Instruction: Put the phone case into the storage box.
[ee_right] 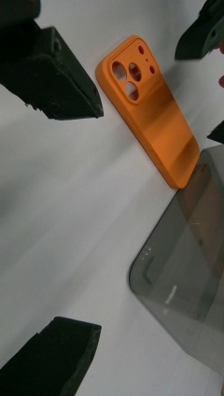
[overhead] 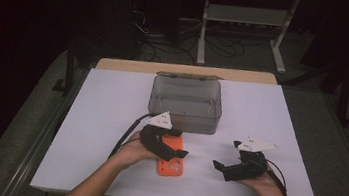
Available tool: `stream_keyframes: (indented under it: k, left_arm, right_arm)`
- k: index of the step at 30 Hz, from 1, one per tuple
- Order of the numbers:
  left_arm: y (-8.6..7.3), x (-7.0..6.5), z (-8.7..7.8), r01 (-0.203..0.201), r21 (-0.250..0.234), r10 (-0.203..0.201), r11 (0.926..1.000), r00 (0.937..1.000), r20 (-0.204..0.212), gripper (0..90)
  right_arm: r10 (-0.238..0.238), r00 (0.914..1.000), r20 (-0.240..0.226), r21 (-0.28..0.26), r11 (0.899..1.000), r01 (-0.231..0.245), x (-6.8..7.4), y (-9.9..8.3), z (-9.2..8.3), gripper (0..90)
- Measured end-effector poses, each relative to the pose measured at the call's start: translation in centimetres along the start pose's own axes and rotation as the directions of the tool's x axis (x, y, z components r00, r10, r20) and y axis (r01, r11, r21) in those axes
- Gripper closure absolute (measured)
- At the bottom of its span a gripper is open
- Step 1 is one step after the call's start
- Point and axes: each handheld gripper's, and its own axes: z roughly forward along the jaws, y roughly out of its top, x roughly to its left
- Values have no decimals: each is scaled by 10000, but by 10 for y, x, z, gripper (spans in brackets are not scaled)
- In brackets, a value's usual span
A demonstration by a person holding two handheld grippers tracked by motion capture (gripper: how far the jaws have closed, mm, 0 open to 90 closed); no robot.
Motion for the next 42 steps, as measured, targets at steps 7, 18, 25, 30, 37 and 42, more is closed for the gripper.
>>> stream_keyframes:
  k: [7, 18, 25, 30, 37, 42]
  left_arm:
    - [2, -3, 9, -18, 389, 12, 9992, 9999, 154, 503]
    - [-1, -10, 28, 52, 1225, -155, 9925, 9964, 829, 826]
    - [-4, -15, 35, -122, 1713, -45, 9851, 9953, 965, 899]
    - [-7, -18, 38, -217, 2027, 28, 9790, 9956, 931, 899]
    - [-10, -22, 40, -327, 2418, 112, 9698, 9959, 899, 899]
    - [-13, -22, 40, -339, 2618, 112, 9645, 9961, 877, 899]
  right_arm:
    - [6, 10000, 6, 9, 10000, -6, 0, 0, 0, 0]
    - [-4, 10000, -6, 4, 10000, 4, 0, 0, 0, 0]
    - [-16, 10000, -16, 12, 10000, 16, 0, 0, 0, 0]
    - [-14, 10000, -8, 7, 10000, 14, 0, 0, 0, 0]
    - [0, 10000, -11, 5, 10000, 0, 0, 0, 0, 0]
    - [-23, 10000, -8, 32, 10000, 23, 0, 0, 0, 0]
